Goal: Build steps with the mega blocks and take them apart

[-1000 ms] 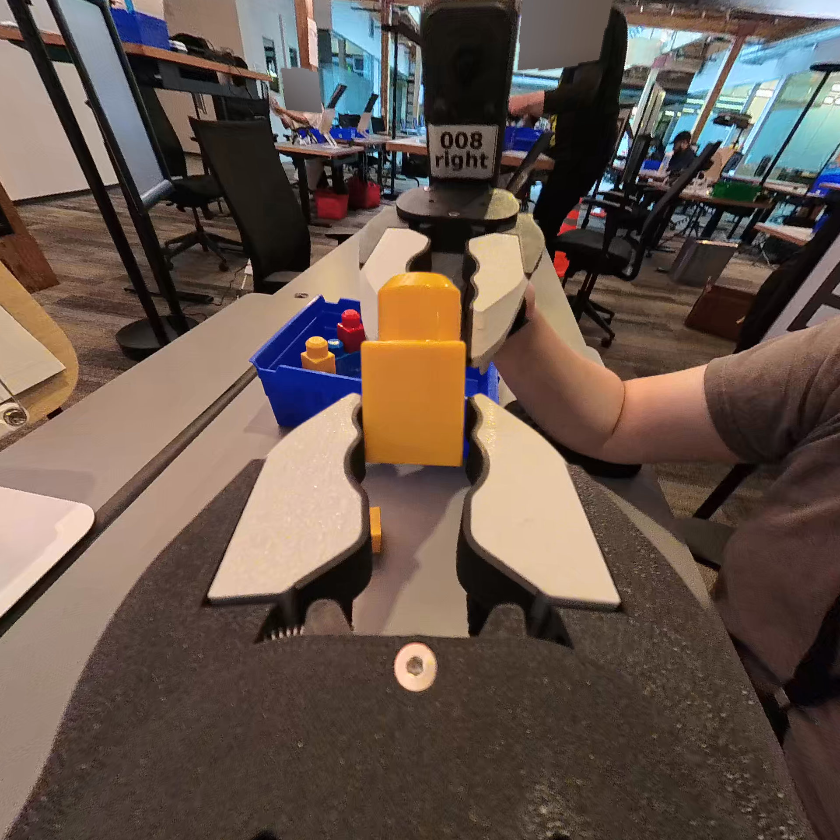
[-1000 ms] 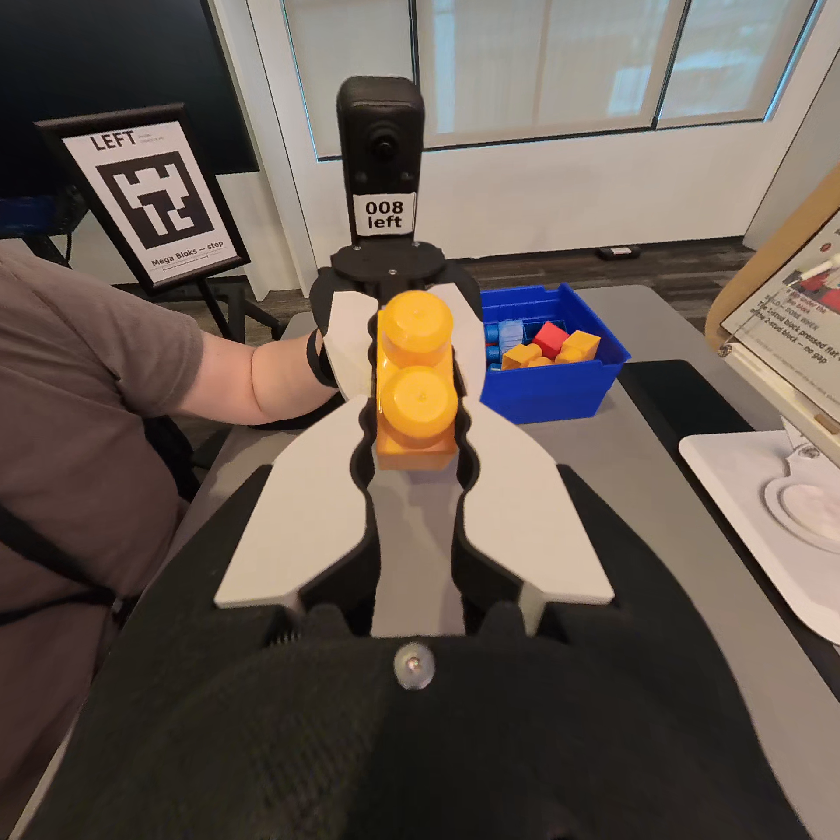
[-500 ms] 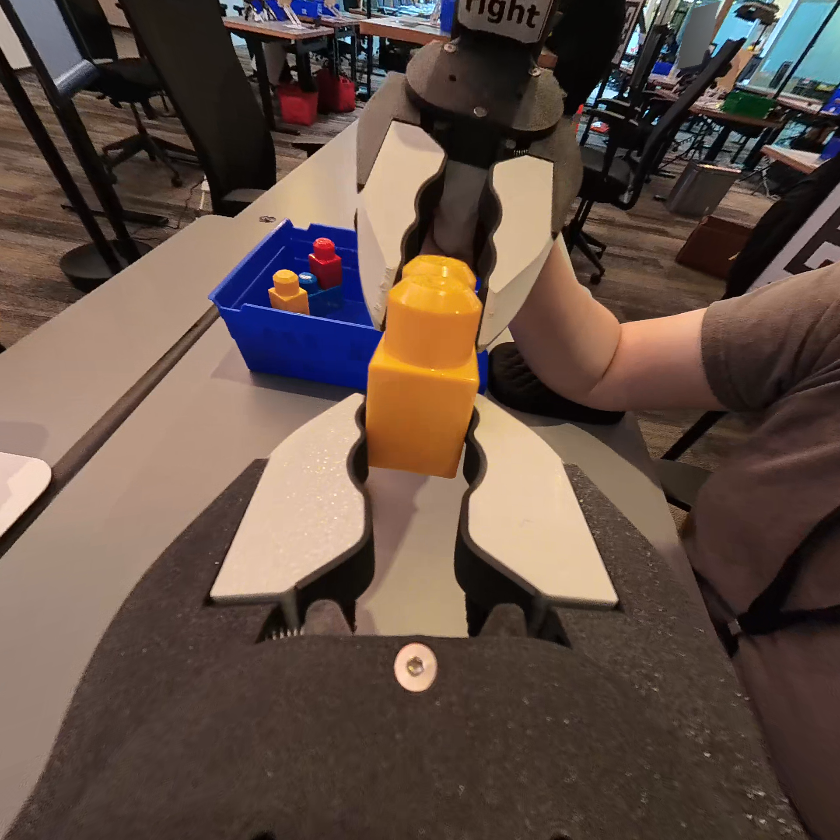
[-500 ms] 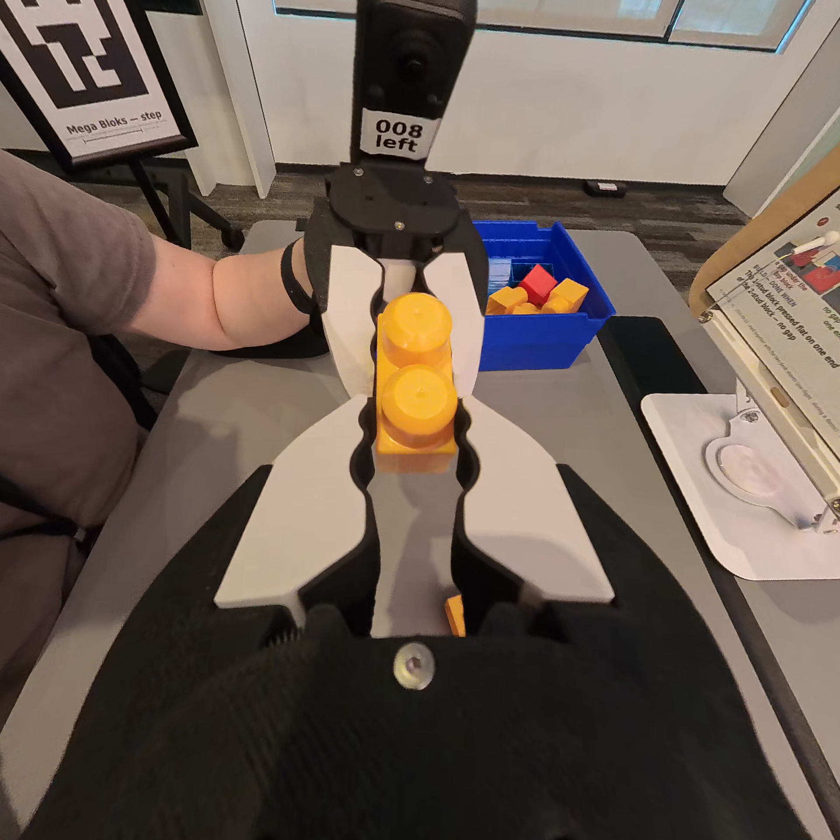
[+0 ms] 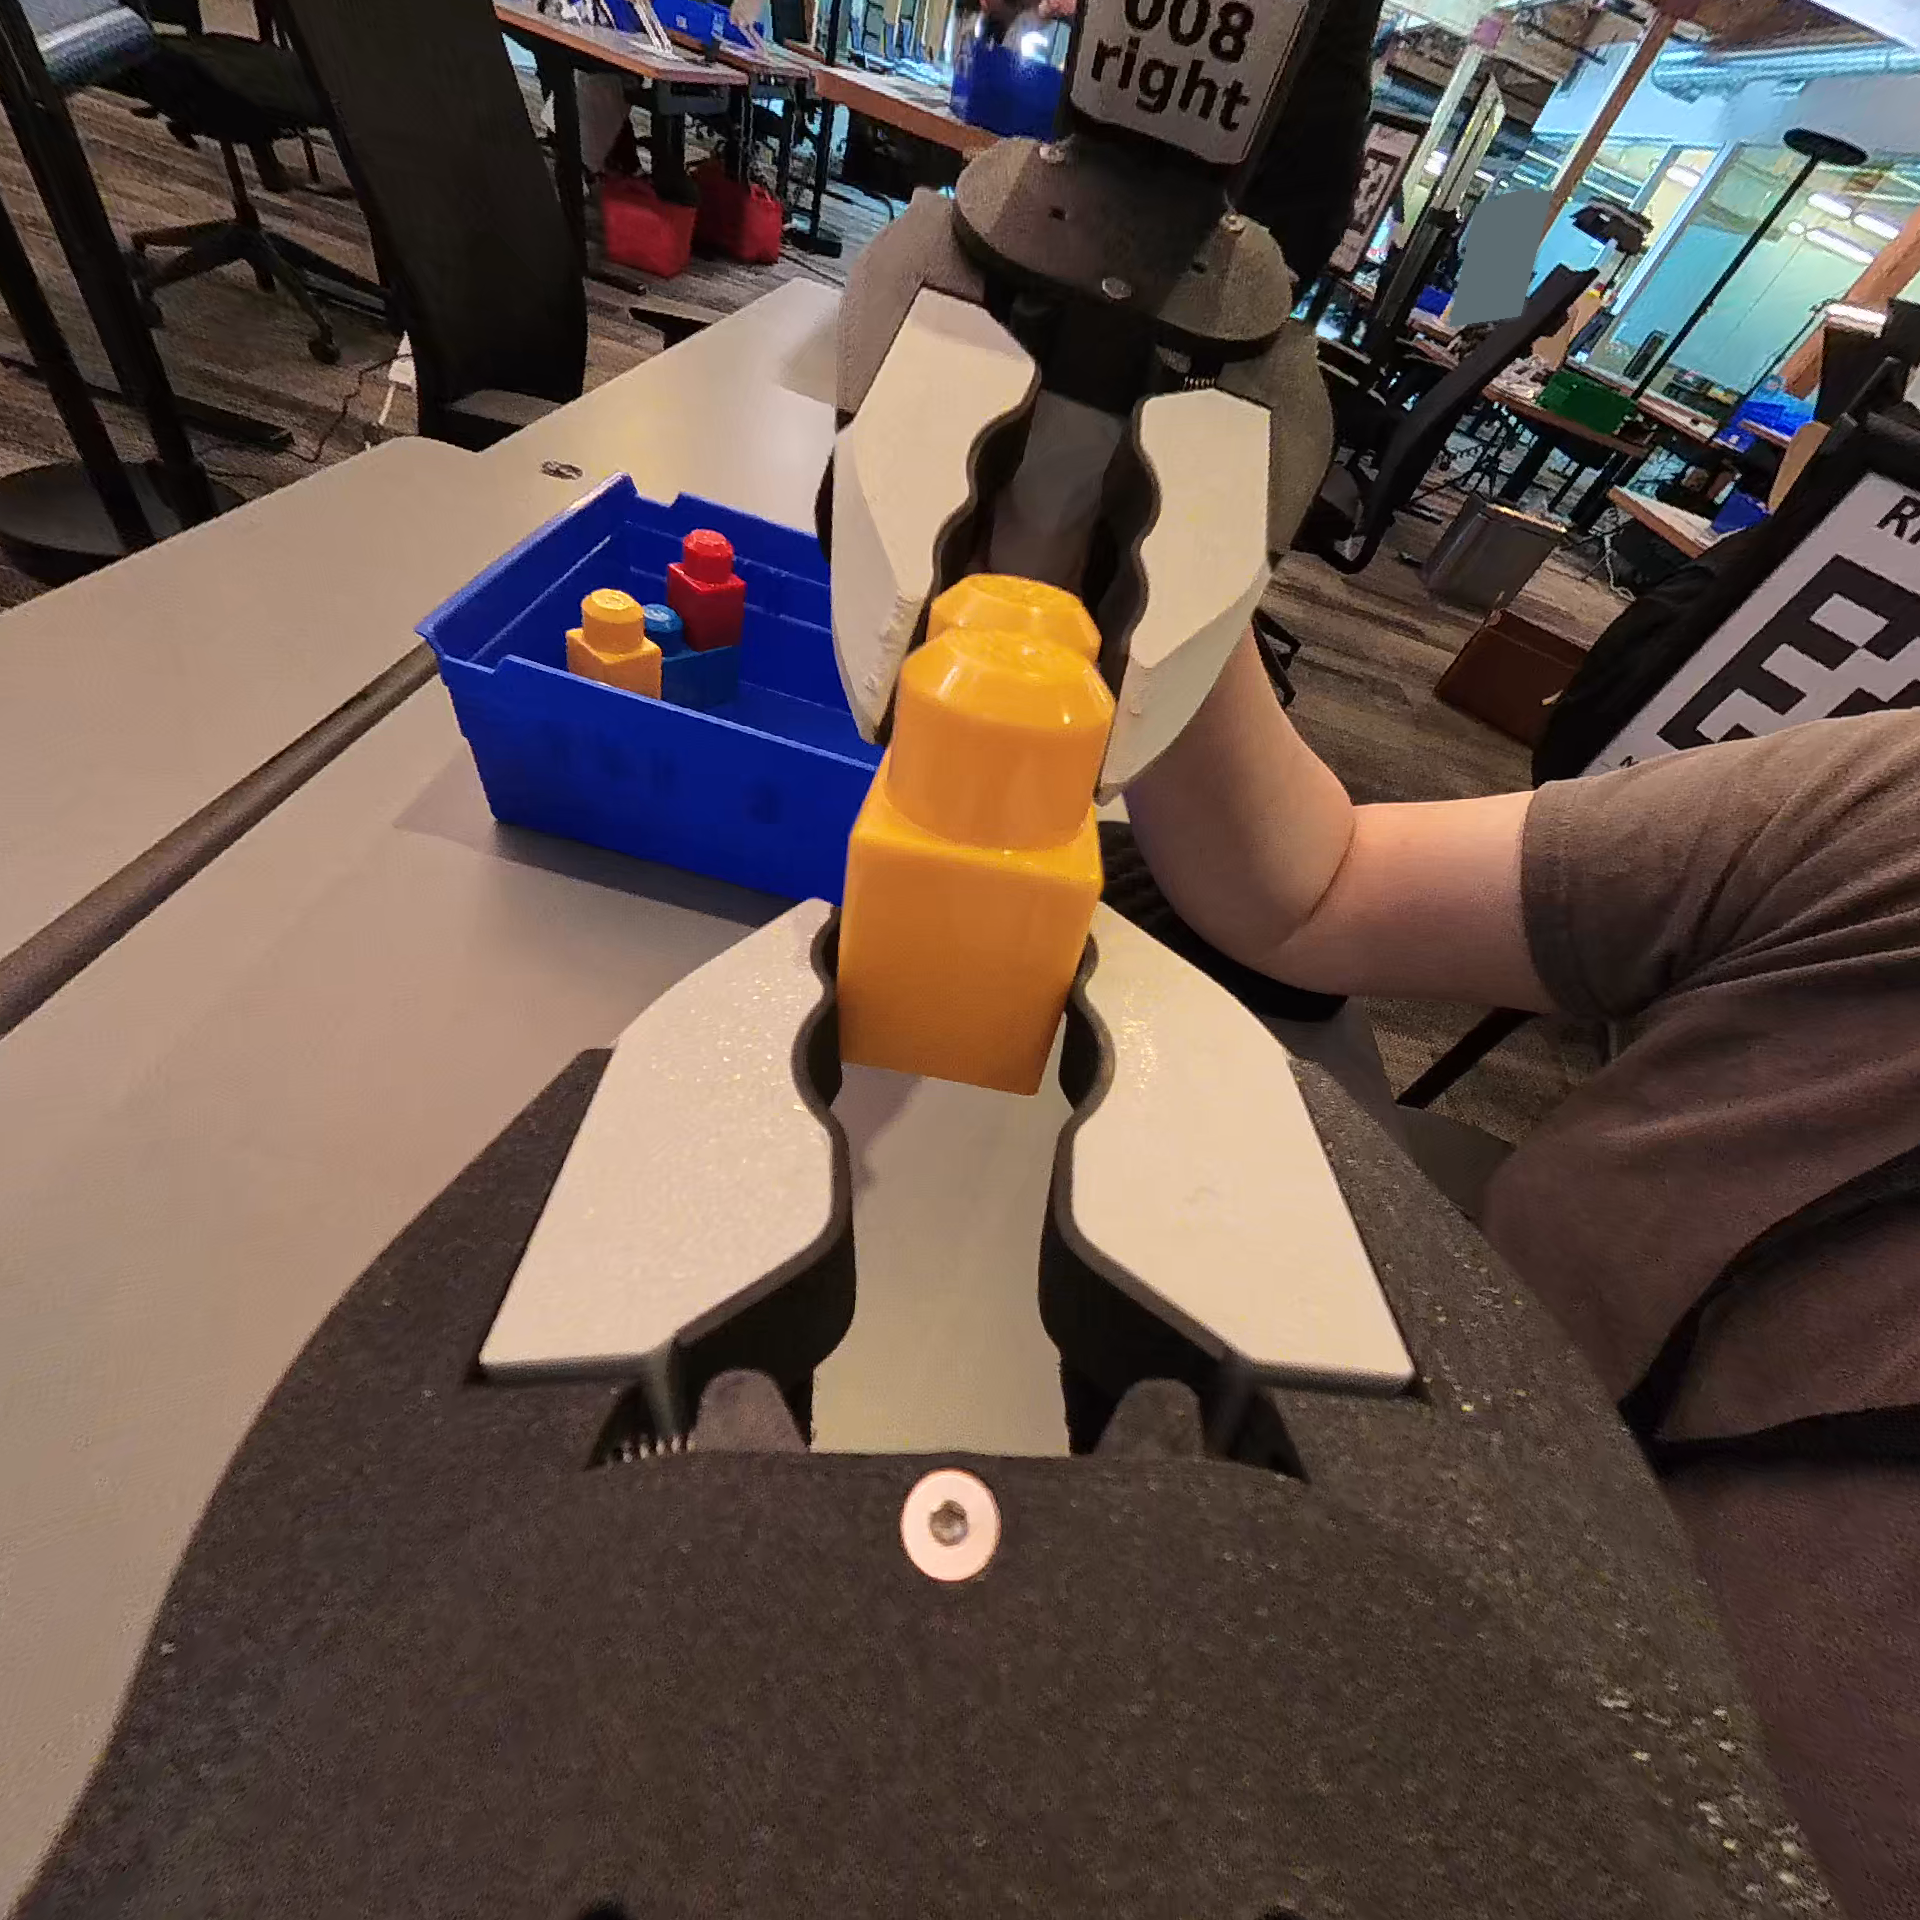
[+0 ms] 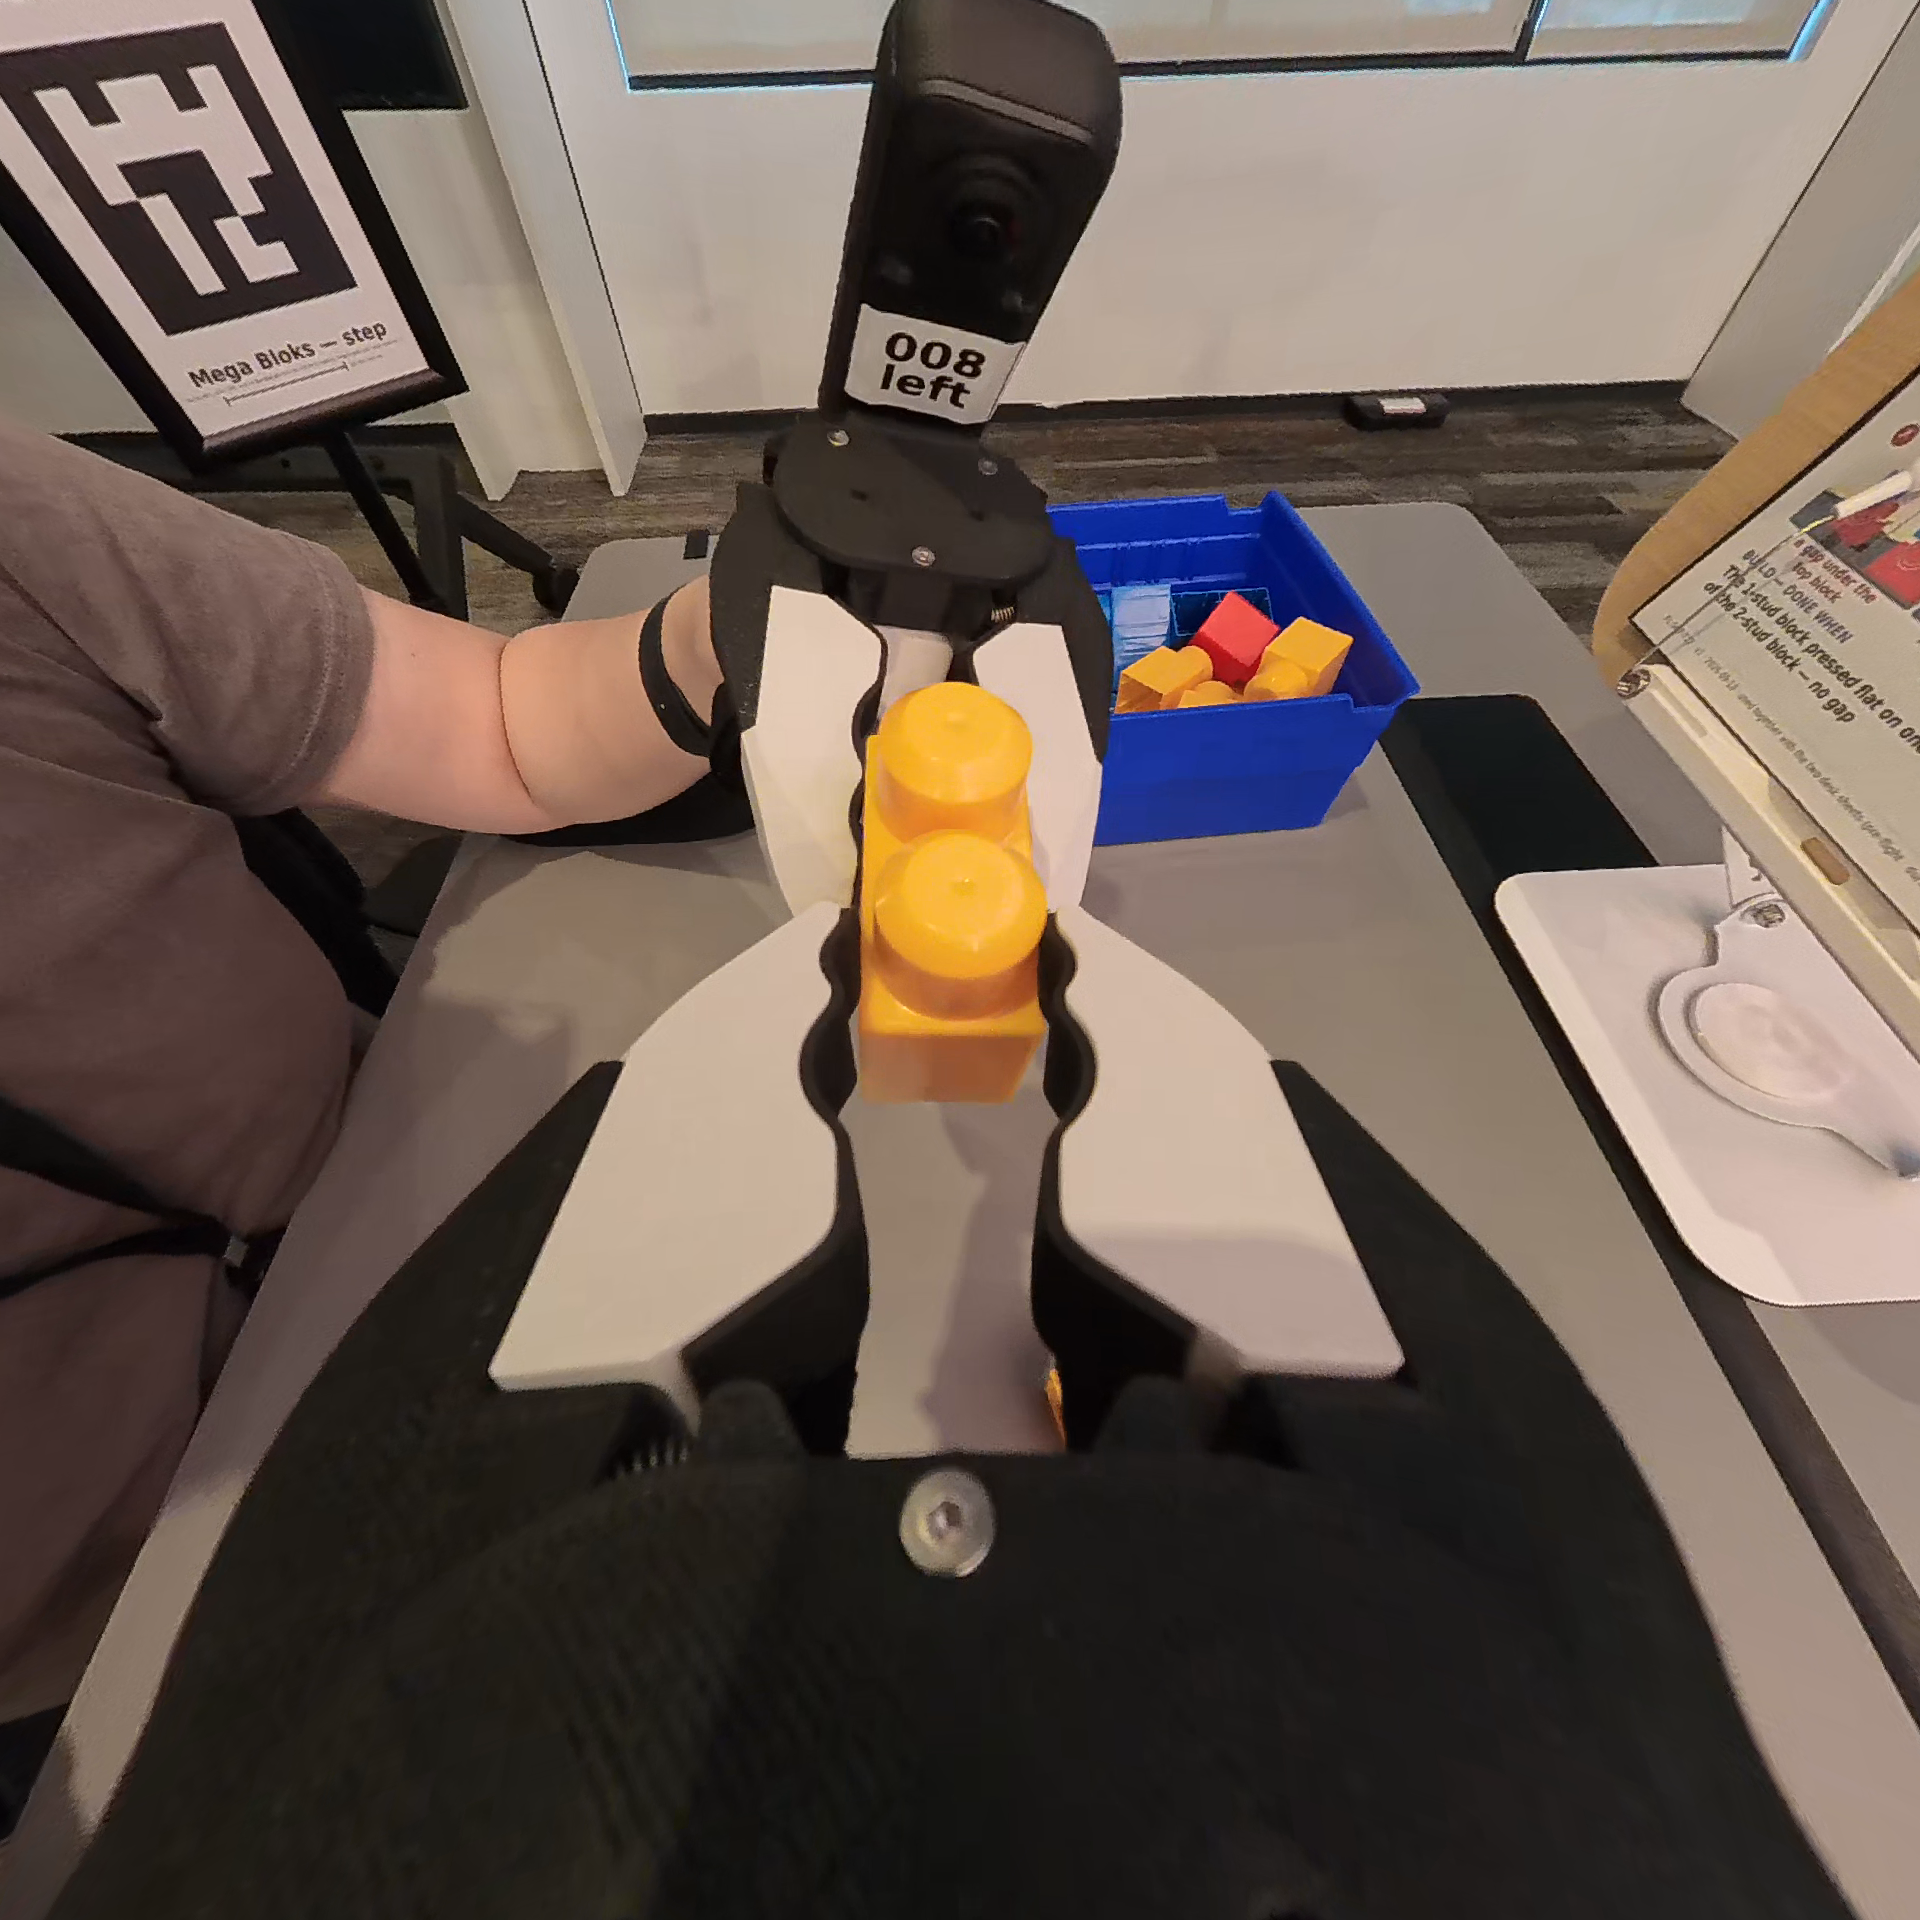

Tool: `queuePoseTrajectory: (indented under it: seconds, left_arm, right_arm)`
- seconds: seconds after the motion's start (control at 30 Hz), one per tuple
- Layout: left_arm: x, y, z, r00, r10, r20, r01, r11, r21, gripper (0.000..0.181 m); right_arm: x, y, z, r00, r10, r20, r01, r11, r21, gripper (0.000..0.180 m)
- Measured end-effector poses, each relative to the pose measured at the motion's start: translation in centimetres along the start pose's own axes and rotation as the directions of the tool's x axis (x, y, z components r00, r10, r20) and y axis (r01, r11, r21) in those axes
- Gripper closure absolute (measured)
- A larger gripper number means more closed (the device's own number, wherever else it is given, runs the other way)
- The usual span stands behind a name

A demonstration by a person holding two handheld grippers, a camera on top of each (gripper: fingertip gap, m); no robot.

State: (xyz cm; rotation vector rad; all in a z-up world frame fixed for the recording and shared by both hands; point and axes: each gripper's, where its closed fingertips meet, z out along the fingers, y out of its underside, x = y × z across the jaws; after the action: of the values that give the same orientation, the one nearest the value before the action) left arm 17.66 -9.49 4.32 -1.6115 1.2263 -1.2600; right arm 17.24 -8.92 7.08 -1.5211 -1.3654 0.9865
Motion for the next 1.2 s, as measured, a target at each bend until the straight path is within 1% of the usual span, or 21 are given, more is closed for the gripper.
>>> queuePoseTrajectory:
  seconds: [0.17,0.27,0.33,0.37,0.43,0.53,0.6,0.7,0.8,0.9,1.1,1.13,1.2]
  left_arm:
    - [-0.1,-0.4,-0.2,0.999,-0.039,-0.022,0.040,0.999,0.024,0.142]
    - [-0.8,-0.8,-1.1,0.999,-0.054,-0.001,0.054,0.998,0.045,0.143]
    - [-1.4,-1.5,-2.4,0.999,-0.031,0.045,0.028,0.998,0.064,0.143]
    - [-1.8,-2.0,-3.3,0.996,-0.014,0.083,0.007,0.997,0.075,0.143]
    - [-2.6,-3.0,-5.4,0.985,0.024,0.173,-0.040,0.995,0.093,0.142]
    - [-3.3,-4.5,-8.8,0.955,0.059,0.289,-0.099,0.988,0.123,0.143]
    - [-3.3,-5.3,-10.6,0.939,0.070,0.337,-0.124,0.982,0.141,0.143]
    - [-3.0,-6.1,-12.5,0.920,0.081,0.384,-0.155,0.974,0.168,0.143]
    - [-2.5,-6.4,-12.8,0.920,0.086,0.382,-0.163,0.971,0.174,0.143]
    - [-2.3,-6.3,-12.3,0.928,0.085,0.364,-0.158,0.972,0.175,0.143]
    - [-2.4,-5.5,-10.9,0.932,0.103,0.348,-0.155,0.980,0.125,0.144]
    - [-2.3,-5.5,-10.8,0.932,0.106,0.345,-0.156,0.980,0.120,0.144]
    - [-2.2,-5.6,-10.6,0.936,0.108,0.336,-0.158,0.979,0.128,0.144]
  right_arm:
    - [0.4,-0.7,-0.1,1.000,0.000,-0.014,0.000,0.998,0.055,0.145]
    - [1.6,-1.6,-1.0,0.991,-0.061,-0.123,0.074,0.991,0.107,0.127]
    - [3.0,-1.5,-1.9,0.976,-0.057,-0.210,0.079,0.992,0.096,0.126]
    - [4.3,-0.6,-2.3,0.961,-0.020,-0.276,0.036,0.998,0.055,0.126]
    - [6.7,3.0,-2.7,0.918,0.112,-0.381,-0.157,0.983,-0.091,0.125]
    - [8.4,9.1,-1.8,0.835,0.276,-0.475,-0.433,0.863,-0.260,0.125]
    - [9.0,12.7,-0.8,0.779,0.313,-0.543,-0.548,0.760,-0.348,0.128]
    - [8.4,16.9,1.0,0.753,0.287,-0.592,-0.615,0.628,-0.477,0.128]
    - [7.3,19.9,2.2,0.753,0.252,-0.608,-0.635,0.520,-0.571,0.123]
    - [7.1,21.7,2.5,0.747,0.212,-0.630,-0.646,0.454,-0.613,0.122]
    - [7.5,23.0,1.5,0.727,0.181,-0.662,-0.670,0.398,-0.627,0.124]
    - [7.5,23.1,1.3,0.728,0.181,-0.661,-0.670,0.388,-0.633,0.126]
    - [7.4,23.5,1.0,0.732,0.190,-0.655,-0.671,0.367,-0.644,0.140]
